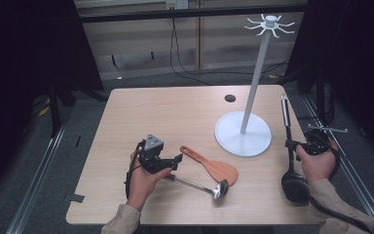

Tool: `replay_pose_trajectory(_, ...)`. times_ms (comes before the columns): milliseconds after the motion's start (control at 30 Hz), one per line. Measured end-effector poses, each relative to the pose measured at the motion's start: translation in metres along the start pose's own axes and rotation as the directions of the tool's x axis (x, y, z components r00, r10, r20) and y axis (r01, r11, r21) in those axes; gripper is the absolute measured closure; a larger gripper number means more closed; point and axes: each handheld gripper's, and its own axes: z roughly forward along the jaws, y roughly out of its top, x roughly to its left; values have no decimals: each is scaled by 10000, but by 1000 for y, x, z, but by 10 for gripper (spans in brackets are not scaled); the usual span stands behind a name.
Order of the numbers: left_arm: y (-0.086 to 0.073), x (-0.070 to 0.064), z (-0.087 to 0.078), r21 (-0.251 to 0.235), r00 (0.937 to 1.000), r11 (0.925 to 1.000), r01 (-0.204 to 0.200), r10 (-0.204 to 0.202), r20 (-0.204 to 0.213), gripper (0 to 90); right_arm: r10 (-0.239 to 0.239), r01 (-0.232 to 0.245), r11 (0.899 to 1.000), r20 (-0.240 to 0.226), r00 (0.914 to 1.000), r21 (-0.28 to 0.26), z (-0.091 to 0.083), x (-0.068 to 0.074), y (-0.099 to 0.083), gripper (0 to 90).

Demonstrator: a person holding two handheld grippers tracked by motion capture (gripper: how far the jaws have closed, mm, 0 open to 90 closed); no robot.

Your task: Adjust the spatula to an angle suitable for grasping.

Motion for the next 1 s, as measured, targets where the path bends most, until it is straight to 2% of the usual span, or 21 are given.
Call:
replay_pose_trajectory(67,0,0,0,-29,10000,10000,12,-12,-28,156,14,-16,9998,-91,10000,-196,-3,1,1,759)
replay_pose_trajectory(133,0,1,-1,-36,10000,10000,-45,45,-14,156,-138,105,9970,-419,9990,-771,-10,7,3,759)
replay_pose_trajectory(167,0,1,-1,-36,10000,10000,-45,45,-14,156,-138,105,9970,-419,9990,-771,-10,7,3,759)
replay_pose_trajectory(233,1,0,-1,-62,10000,10000,-45,44,-22,156,-247,177,9938,-629,9977,-1094,-15,11,4,758)
replay_pose_trajectory(267,1,0,-1,-74,10000,9999,-84,84,-20,157,-338,202,9889,-901,9954,-1474,-19,13,5,759)
replay_pose_trajectory(367,1,0,-1,-84,9999,9999,-105,105,-21,157,-394,227,9837,-910,9951,-1782,-24,15,6,759)
replay_pose_trajectory(433,1,0,-1,-84,9999,9999,-116,116,-16,157,-512,305,9763,-917,9945,-2143,-30,16,7,759)
replay_pose_trajectory(467,1,0,-1,-80,9999,9999,-105,105,-26,157,-512,305,9763,-917,9945,-2143,-30,16,7,759)
replay_pose_trajectory(500,1,0,-1,-38,9998,9999,-159,159,-76,157,-554,306,9703,-971,9937,-2400,-35,17,7,759)
replay_pose_trajectory(533,1,0,-1,-38,9998,9999,-159,159,-76,157,-554,306,9703,-971,9937,-2400,-35,17,7,759)
replay_pose_trajectory(567,1,0,0,-96,10000,9999,-72,71,-57,157,-663,384,9643,-986,9929,-2622,-40,19,7,759)
replay_pose_trajectory(633,1,0,0,-32,9999,9999,-152,152,-45,157,-702,379,9589,-1058,9919,-2813,-43,22,8,759)
replay_pose_trajectory(767,1,-1,1,-68,9999,9999,-120,120,-22,156,-942,587,9439,-945,9911,-3251,-49,26,8,759)
replay_pose_trajectory(833,1,0,0,0,9998,9998,-216,216,-30,156,-968,596,9411,-963,9906,-3327,-51,27,8,759)
replay_pose_trajectory(933,0,-1,1,22,9998,9998,-200,201,-36,156,-1176,757,9252,-913,9888,-3717,-57,32,9,759)
replay_pose_trajectory(1000,0,-1,1,12,9999,9999,-170,170,-22,155,-1213,773,9230,-944,9881,-3770,-58,33,9,759)
